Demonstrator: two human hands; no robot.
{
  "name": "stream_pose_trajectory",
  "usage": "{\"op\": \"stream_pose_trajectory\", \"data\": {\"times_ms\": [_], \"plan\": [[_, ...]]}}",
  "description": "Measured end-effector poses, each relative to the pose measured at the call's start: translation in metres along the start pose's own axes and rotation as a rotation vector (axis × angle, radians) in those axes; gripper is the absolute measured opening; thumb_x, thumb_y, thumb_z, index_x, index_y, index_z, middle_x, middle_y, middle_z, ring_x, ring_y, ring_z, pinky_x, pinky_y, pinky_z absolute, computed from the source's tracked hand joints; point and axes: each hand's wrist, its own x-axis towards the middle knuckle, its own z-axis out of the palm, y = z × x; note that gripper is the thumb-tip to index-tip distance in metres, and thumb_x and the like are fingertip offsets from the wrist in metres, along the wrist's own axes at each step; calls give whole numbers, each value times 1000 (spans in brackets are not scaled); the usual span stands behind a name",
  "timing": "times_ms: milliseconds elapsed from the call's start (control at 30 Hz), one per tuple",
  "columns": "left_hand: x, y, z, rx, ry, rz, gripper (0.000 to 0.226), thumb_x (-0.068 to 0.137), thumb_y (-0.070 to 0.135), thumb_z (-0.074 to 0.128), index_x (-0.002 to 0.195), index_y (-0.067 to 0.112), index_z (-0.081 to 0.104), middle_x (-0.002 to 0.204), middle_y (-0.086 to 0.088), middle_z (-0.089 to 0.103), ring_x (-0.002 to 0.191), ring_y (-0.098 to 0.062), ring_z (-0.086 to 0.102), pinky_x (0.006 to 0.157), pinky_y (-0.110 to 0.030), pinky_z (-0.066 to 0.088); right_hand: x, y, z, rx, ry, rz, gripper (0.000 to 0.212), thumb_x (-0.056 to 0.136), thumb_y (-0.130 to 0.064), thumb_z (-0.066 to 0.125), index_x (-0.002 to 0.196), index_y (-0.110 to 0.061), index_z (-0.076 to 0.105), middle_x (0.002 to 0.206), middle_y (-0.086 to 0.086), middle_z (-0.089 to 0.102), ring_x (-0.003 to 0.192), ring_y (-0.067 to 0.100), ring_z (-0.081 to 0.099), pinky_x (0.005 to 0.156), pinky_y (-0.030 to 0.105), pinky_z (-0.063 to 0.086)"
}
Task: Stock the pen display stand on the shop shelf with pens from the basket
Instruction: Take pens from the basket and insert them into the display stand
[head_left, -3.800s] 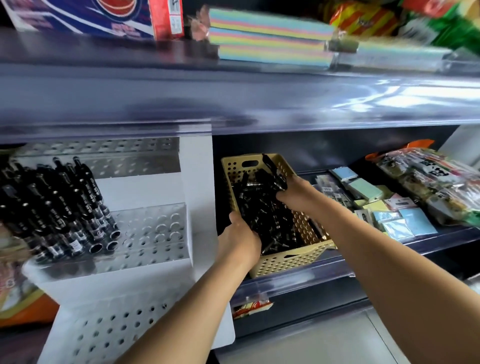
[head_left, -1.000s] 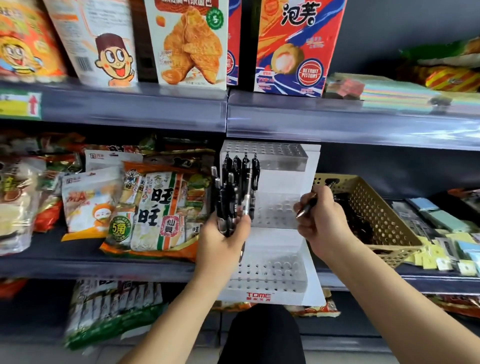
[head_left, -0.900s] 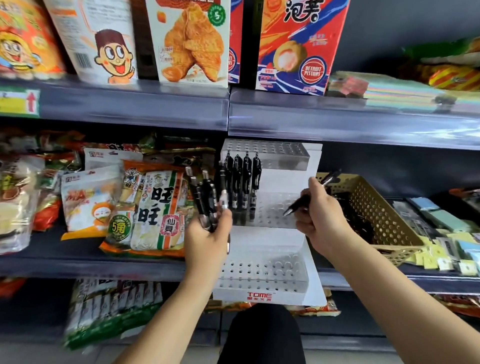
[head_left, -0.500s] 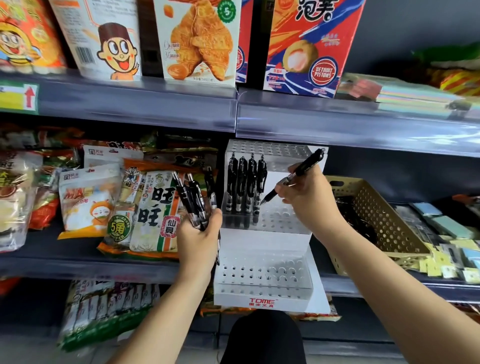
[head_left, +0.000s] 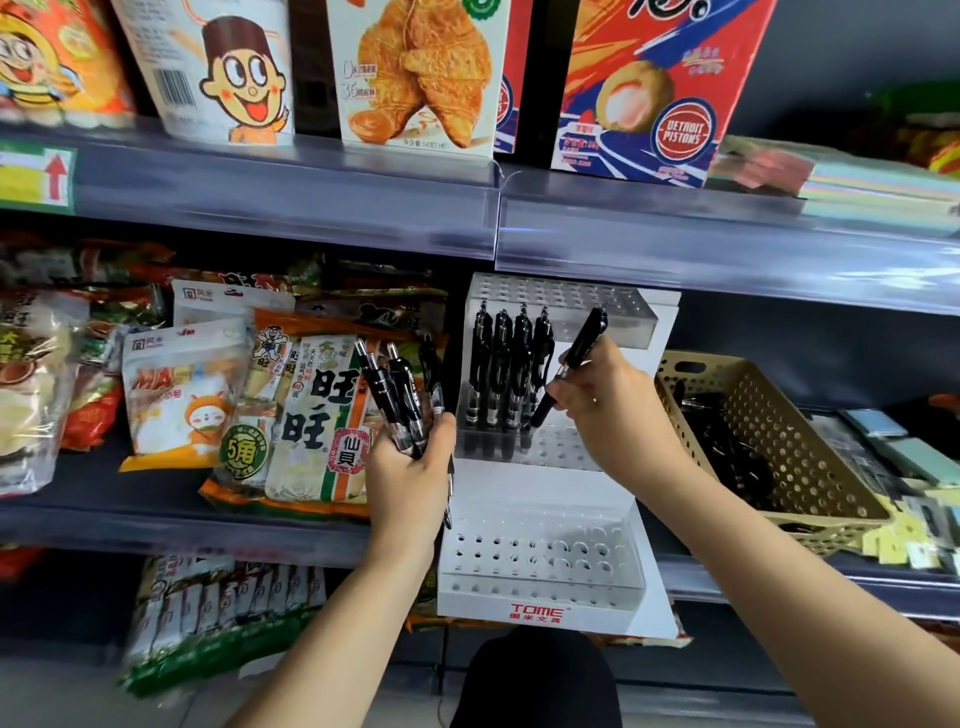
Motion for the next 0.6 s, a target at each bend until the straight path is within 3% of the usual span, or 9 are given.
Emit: {"op": "stream_pose_trajectory", "data": {"times_ms": [233, 367, 600], "plan": [[5, 1, 6, 12, 0, -23, 15, 88, 31, 63, 78, 23, 54, 67, 7, 54, 60, -11, 49, 54, -25, 34, 3, 3, 8, -158, -90, 14, 22, 87, -30, 64, 86, -9, 59, 79, 2, 64, 80, 23, 60, 76, 40, 52], [7, -3, 7, 32, -16, -41, 20, 88, 32, 62, 74, 22, 52, 54, 9, 45, 47, -9, 41, 49, -24, 29, 2, 3, 8, -192, -70, -12, 24, 86, -34, 64, 88, -10, 63, 81, 5, 67, 82, 24, 61, 77, 39, 51], [9, -6, 9, 23, -25, -57, 18, 89, 30, 61, 77, 21, 51, 58, 8, 45, 51, -11, 42, 48, -24, 28, 3, -2, 6, -338, -107, -23, 30, 91, -35, 57, 85, -6, 57, 82, 10, 63, 78, 33, 58, 69, 37, 49]]}}
